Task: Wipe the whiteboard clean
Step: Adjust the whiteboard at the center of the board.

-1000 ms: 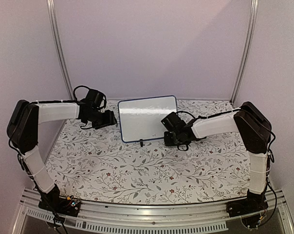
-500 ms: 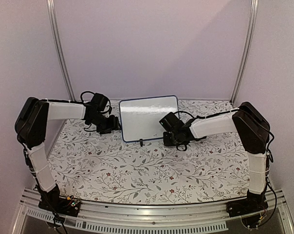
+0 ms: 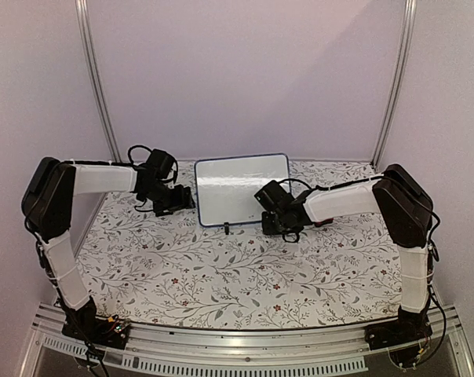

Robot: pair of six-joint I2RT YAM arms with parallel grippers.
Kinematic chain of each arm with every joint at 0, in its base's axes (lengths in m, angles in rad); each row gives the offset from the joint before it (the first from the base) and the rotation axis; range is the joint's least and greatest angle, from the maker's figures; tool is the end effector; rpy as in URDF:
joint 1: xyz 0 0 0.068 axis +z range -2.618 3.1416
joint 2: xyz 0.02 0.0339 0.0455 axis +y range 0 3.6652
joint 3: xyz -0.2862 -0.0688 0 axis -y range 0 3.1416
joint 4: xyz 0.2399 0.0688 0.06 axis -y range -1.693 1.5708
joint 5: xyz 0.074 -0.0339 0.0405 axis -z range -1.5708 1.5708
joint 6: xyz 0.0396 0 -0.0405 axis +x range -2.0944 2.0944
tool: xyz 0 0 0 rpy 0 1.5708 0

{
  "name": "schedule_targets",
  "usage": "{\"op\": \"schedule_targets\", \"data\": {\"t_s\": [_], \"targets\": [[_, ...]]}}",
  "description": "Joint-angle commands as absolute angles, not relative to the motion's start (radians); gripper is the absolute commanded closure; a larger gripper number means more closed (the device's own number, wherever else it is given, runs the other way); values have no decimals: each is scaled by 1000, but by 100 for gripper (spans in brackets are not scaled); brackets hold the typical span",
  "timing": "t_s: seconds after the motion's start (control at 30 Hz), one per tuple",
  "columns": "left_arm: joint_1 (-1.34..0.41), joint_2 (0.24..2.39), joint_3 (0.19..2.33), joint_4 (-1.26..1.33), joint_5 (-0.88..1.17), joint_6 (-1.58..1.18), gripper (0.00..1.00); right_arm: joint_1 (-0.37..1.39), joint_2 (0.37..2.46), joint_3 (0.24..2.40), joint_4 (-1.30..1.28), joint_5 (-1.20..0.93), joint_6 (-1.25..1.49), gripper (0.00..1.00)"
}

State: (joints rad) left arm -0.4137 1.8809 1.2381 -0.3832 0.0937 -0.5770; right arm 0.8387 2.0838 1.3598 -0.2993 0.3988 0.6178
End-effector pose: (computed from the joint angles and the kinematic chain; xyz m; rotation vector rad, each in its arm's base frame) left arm 0.3594 -0.1618 0.1933 -0.1828 2.6618 -0.4643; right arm 0.3038 0.3151 0.1546 -0.1332 2.4750 0.0892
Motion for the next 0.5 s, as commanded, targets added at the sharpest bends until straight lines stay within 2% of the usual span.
{"op": "schedule_targets", "data": {"t_s": [0.0, 0.23, 0.4, 0.47], "targets": [[-368, 1770, 1214, -387, 3, -619, 15, 846, 2124, 1401, -289, 417, 676, 100], [-313, 1671, 1151, -318, -25, -658, 12, 847, 2187, 1505, -329, 470, 751, 100], [-312, 1678, 1152, -315, -8, -664, 11, 847, 2258, 1628, -389, 489, 752, 93], [-313, 1677, 1152, -314, -8, -663, 10, 845, 2267, 1631, -396, 490, 753, 88]]}}
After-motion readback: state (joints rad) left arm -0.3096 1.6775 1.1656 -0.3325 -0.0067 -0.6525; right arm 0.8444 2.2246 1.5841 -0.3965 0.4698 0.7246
